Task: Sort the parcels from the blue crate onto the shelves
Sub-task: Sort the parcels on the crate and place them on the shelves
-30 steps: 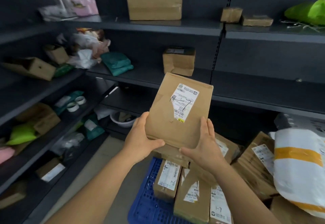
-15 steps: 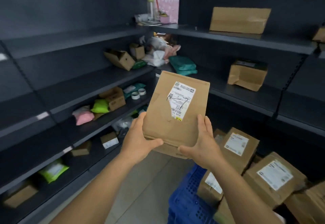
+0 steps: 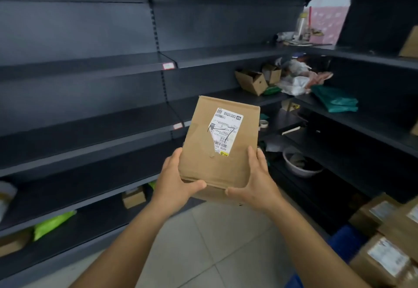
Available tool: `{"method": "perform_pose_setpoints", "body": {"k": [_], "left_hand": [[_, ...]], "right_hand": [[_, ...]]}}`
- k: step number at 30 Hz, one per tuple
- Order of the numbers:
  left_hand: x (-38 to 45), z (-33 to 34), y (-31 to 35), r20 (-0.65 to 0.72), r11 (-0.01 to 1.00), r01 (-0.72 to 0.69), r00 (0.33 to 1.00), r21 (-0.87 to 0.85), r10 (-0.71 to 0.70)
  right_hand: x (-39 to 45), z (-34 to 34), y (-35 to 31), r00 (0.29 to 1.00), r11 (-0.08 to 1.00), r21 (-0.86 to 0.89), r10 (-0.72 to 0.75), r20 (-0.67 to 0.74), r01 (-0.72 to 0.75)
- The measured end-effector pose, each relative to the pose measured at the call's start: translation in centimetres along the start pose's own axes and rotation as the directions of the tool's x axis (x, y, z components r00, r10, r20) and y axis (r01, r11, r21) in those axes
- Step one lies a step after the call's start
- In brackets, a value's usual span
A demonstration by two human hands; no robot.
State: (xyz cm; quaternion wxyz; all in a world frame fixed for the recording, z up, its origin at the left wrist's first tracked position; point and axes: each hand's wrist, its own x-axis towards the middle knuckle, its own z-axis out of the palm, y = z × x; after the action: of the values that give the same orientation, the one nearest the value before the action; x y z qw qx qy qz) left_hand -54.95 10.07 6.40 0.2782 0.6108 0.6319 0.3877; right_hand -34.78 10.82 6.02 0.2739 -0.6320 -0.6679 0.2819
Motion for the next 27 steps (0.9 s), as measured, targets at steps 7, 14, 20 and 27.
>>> {"method": "perform_pose_setpoints", "body": {"k": [7,14,20,27], "left_hand": [[-3.7,-11.7,-5.4,-0.207,0.996,0.089,0.975,0.008,-0.085],[-6.4,-20.3,-9.6,-0.4,0.982,0.184,0.904,0.043,-0.152],[-6.9,-25.5,-13.4,-0.497,0.961,0.277,0.835,0.013,-0.234],[-3.5,-30.9,-18.8,-0.568,0.914,0.404,0.759,0.029,-0.318]], "right_hand": [[-0.1,7.9,-10.2,0.973,0.982,0.008,-0.186,0.135,0.187],[0.9,14.6,-18.2,0.894,0.936,0.051,-0.348,0.282,0.348],[3.1,20.4,-23.4,0.82,0.899,0.077,-0.427,0.382,0.432],[8.4,28.2,-28.5,0.748,0.88,0.118,-0.457,0.482,0.461]]}}
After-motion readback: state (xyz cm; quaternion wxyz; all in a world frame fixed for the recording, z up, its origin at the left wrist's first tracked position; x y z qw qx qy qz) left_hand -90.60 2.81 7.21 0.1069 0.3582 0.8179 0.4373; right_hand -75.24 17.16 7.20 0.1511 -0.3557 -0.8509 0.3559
